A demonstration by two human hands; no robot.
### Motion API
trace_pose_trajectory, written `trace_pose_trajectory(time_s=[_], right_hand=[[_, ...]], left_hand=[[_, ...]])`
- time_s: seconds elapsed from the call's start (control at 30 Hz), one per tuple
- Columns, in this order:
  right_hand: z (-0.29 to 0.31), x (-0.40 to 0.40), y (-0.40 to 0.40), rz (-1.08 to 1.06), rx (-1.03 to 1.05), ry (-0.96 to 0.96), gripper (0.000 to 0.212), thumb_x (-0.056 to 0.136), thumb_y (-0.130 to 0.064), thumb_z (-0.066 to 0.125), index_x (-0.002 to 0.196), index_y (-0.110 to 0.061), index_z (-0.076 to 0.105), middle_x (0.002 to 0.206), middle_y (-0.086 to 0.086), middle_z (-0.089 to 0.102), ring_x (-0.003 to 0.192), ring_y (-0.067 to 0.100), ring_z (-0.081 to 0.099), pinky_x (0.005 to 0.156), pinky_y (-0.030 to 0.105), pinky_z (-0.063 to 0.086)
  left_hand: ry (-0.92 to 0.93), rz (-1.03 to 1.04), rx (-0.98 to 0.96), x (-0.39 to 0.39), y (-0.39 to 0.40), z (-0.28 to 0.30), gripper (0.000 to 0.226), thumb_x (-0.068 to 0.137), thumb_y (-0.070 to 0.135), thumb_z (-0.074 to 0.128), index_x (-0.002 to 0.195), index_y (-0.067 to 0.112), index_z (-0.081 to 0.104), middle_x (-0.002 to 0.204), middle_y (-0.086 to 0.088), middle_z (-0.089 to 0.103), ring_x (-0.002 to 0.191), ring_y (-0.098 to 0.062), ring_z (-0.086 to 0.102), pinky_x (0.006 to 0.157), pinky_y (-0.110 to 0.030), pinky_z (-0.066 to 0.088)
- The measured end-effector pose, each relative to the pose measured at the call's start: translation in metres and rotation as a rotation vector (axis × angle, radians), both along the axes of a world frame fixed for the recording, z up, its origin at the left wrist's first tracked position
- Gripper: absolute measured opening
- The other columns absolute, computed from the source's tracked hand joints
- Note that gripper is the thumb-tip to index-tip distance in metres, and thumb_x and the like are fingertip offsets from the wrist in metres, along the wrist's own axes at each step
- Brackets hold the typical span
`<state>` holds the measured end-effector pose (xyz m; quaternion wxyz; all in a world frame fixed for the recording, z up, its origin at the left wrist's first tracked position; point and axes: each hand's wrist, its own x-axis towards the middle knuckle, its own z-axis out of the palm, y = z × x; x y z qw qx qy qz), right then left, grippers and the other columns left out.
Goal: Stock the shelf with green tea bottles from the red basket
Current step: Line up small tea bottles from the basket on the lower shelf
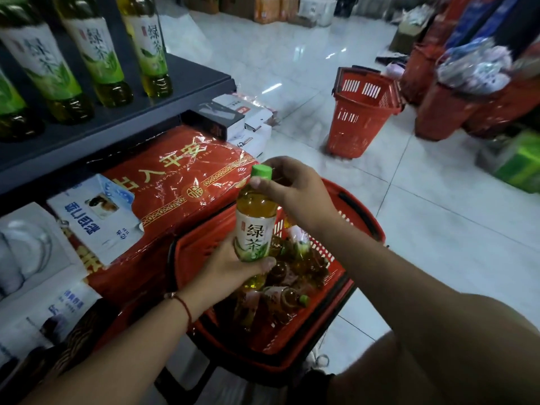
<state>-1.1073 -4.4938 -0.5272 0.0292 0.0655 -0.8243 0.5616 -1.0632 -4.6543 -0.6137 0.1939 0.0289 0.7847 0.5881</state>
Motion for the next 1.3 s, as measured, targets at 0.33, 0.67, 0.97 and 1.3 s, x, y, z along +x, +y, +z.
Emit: trace_pose_trajectory(time_s=[0.33, 0.67, 0.97, 1.3], right_hand=[[-0.075, -0.014, 0.035, -0.127, 0.562, -0.06, 0.056, 0.101, -0.052, 0.04, 0.147, -0.02, 0.042, 0.14, 0.003, 0.057, 0.12, 0.019, 0.059, 0.097, 0.038, 0.051], [-0.198, -0.062, 0.054, -0.022, 1.053, -0.478, 0.098, 0.092, -0.043, 0.062, 0.157, -0.019, -0.007, 0.164, 0.018, 0.003, 0.15, 0.038, 0.014, 0.121, 0.05, 0.017], [-0.265, -0.092, 0.057, -0.571, 0.392, -0.868, 0.086, 0.084, -0.043, 0.07, 0.15, -0.024, 0.017, 0.112, 0.013, 0.061, 0.088, 0.026, 0.064, 0.07, 0.038, 0.058], [-0.24, -0.084, 0.057, -0.563, 0.115, -0.818, 0.048, 0.086, -0.051, 0.068, 0.105, -0.008, 0.06, 0.089, 0.01, 0.07, 0.073, 0.023, 0.072, 0.061, 0.036, 0.061]], left_hand=[[0.013, 0.175, -0.092, -0.004, 0.009, -0.009, 0.035, 0.075, 0.035, 0.084, 0.104, 0.028, 0.067, 0.094, 0.013, 0.075, 0.087, -0.002, 0.07, 0.071, -0.022, 0.051], [0.011, 0.201, -0.189, -0.043, 0.008, -0.029, 0.042, 0.069, 0.051, 0.082, 0.101, 0.029, 0.066, 0.091, 0.014, 0.073, 0.083, 0.0, 0.068, 0.068, -0.025, 0.054], [0.0, 0.161, -0.216, -0.066, -0.007, -0.044, 0.047, 0.066, 0.063, 0.077, 0.099, 0.031, 0.068, 0.089, 0.019, 0.073, 0.081, 0.004, 0.067, 0.072, -0.027, 0.053], [0.007, 0.208, -0.217, -0.076, -0.028, -0.024, 0.055, 0.06, 0.071, 0.072, 0.099, 0.032, 0.068, 0.091, 0.017, 0.074, 0.087, -0.001, 0.068, 0.079, -0.031, 0.055]])
